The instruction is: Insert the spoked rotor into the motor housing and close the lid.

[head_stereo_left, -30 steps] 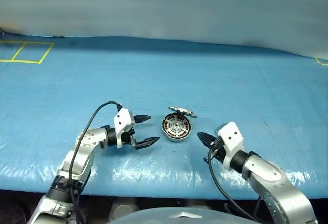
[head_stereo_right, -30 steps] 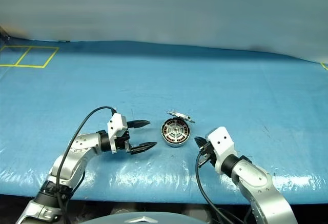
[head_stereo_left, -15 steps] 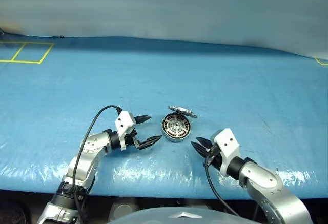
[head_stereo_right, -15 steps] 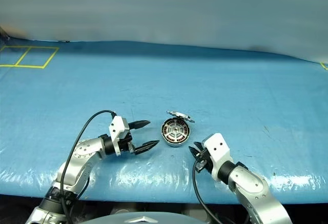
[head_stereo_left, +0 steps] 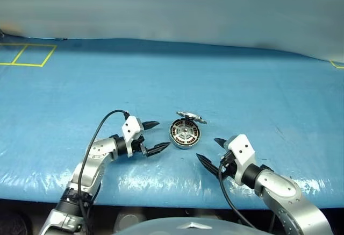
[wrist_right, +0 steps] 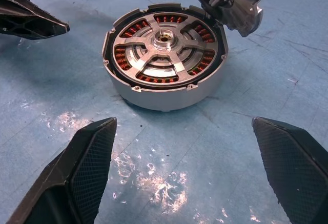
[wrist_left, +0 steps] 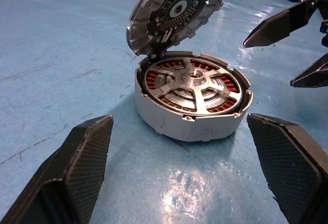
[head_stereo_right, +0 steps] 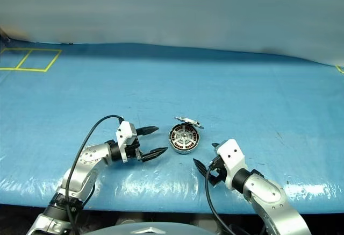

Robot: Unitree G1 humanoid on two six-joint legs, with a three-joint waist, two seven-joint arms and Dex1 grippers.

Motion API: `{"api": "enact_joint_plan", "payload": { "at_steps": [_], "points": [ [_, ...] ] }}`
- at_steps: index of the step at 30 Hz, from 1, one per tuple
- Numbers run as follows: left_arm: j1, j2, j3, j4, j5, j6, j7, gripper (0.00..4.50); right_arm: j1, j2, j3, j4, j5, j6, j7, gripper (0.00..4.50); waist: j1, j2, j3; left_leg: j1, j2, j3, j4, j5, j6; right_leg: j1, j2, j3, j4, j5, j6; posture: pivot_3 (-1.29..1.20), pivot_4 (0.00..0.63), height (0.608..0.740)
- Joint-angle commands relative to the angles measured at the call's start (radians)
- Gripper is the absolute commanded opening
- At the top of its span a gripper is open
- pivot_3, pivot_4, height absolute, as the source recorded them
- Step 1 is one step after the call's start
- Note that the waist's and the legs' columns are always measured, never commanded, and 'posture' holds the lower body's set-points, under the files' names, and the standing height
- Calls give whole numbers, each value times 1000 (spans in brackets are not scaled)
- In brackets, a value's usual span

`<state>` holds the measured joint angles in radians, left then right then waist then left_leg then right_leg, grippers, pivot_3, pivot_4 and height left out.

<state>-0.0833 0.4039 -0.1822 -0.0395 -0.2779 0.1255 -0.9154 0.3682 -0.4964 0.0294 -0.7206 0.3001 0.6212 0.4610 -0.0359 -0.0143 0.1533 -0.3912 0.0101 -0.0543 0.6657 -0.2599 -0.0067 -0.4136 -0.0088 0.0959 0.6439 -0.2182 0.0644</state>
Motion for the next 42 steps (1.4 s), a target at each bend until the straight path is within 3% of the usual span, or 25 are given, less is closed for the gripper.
{"api": "enact_joint_plan", "payload": {
  "at_steps": [1, 33, 42],
  "points": [
    [-9, -7, 8, 6, 4, -37, 4, 4500, -8, -6, -15, -43, 8, -6, -2, 4464, 0, 0, 0, 0, 0, 0, 0, 0, 0, 0, 0, 0, 0, 0, 0, 0, 150, 740],
    [-5, -7, -19, -59, 22, -10, 40, 4500, -16, -7, 8, -28, -45, -18, -17, 4464, 0, 0, 0, 0, 0, 0, 0, 0, 0, 0, 0, 0, 0, 0, 0, 0, 150, 740],
    [-14, -12, -19, -40, 27, -22, 47, 4500, -109, 4, -61, -90, 45, -15, 6, 4464, -1, 0, 0, 0, 0, 0, 0, 0, 0, 0, 0, 0, 0, 0, 0, 0, 150, 740]
  ]
}}
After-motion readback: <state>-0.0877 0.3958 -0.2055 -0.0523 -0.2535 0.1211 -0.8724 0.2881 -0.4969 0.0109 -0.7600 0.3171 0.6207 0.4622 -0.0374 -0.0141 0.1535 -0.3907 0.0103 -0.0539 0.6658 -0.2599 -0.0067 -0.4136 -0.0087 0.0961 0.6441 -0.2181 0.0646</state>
